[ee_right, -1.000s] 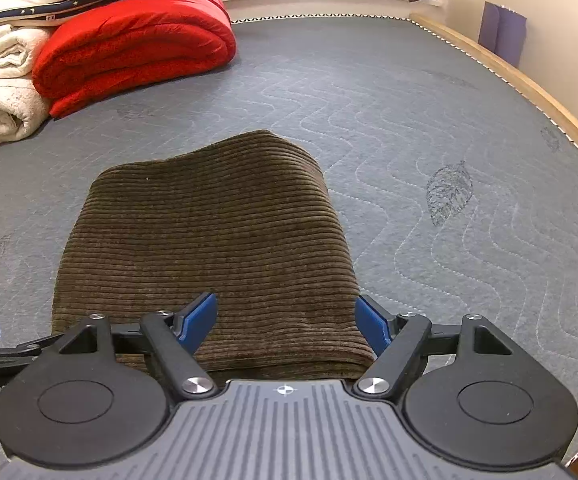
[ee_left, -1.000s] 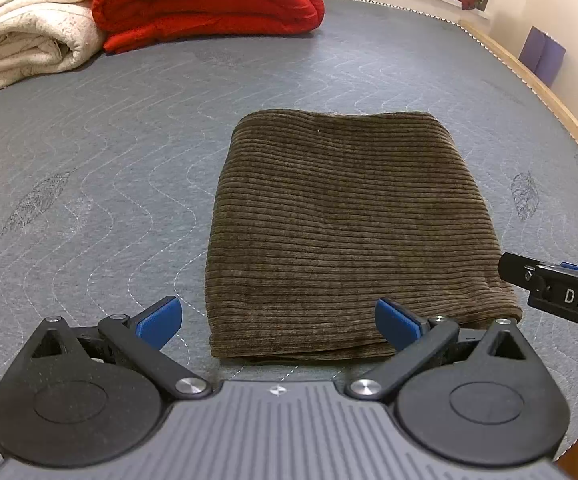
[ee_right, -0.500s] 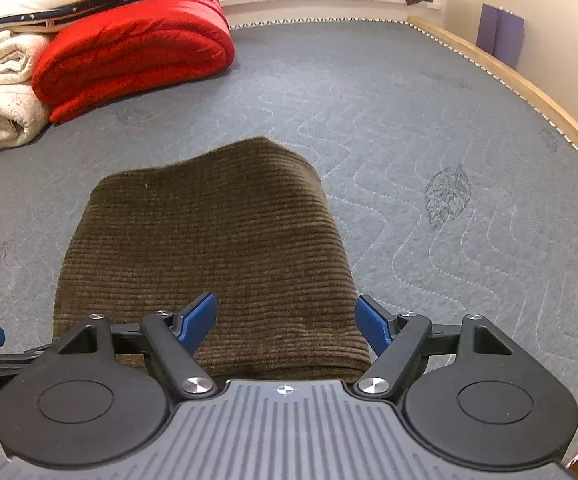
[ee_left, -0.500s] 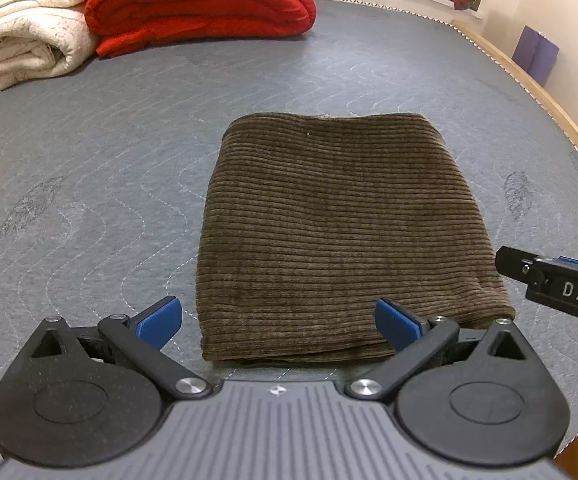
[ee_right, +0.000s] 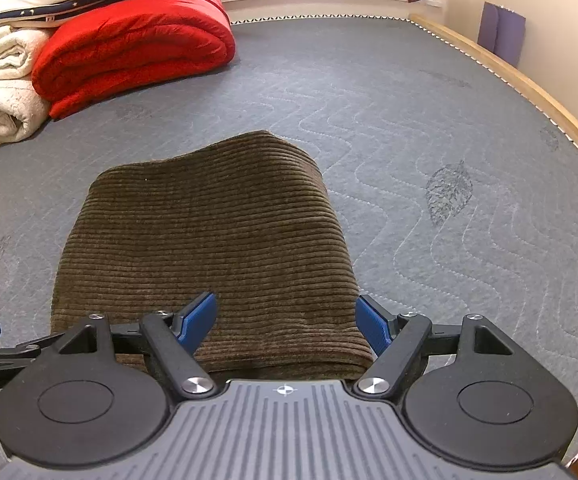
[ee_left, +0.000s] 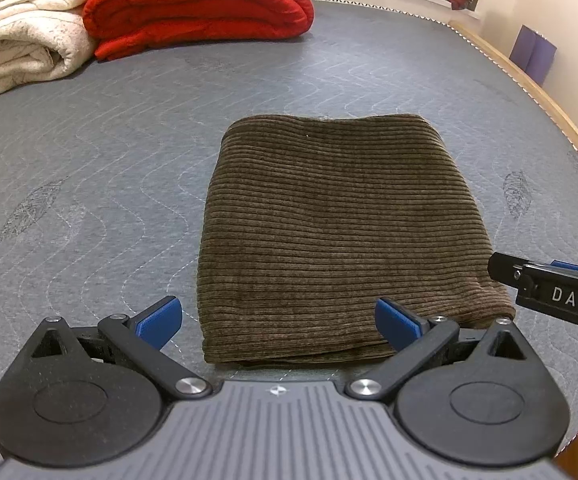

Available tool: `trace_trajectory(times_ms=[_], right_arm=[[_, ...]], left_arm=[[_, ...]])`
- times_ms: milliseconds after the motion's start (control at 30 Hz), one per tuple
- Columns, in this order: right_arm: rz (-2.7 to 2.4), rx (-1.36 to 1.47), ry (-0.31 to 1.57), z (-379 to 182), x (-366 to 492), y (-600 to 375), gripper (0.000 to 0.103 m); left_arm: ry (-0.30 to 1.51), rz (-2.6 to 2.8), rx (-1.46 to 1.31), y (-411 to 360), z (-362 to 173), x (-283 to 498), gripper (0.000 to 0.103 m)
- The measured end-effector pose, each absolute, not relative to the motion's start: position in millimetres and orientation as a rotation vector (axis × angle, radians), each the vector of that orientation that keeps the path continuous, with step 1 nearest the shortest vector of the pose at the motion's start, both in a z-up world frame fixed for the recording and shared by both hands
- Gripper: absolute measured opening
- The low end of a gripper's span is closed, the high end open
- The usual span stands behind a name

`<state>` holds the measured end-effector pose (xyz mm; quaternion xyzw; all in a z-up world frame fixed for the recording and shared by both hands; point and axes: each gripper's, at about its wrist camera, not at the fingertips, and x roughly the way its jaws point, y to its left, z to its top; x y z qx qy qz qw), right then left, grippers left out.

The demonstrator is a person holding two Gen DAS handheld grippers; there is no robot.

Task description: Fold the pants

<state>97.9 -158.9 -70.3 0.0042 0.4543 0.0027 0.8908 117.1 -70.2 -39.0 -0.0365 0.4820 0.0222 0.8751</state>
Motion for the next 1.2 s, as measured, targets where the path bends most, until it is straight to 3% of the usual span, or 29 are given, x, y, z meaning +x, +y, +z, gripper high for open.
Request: trace_trajectory(times_ms=[1200], right_arm=[[0.003, 0.022, 0.951, -71.3, 99.8, -163.5, 0.078]], left_arm=[[0.962, 0.015, -0.054, -73.3, -32.7, 114.4, 0.103]])
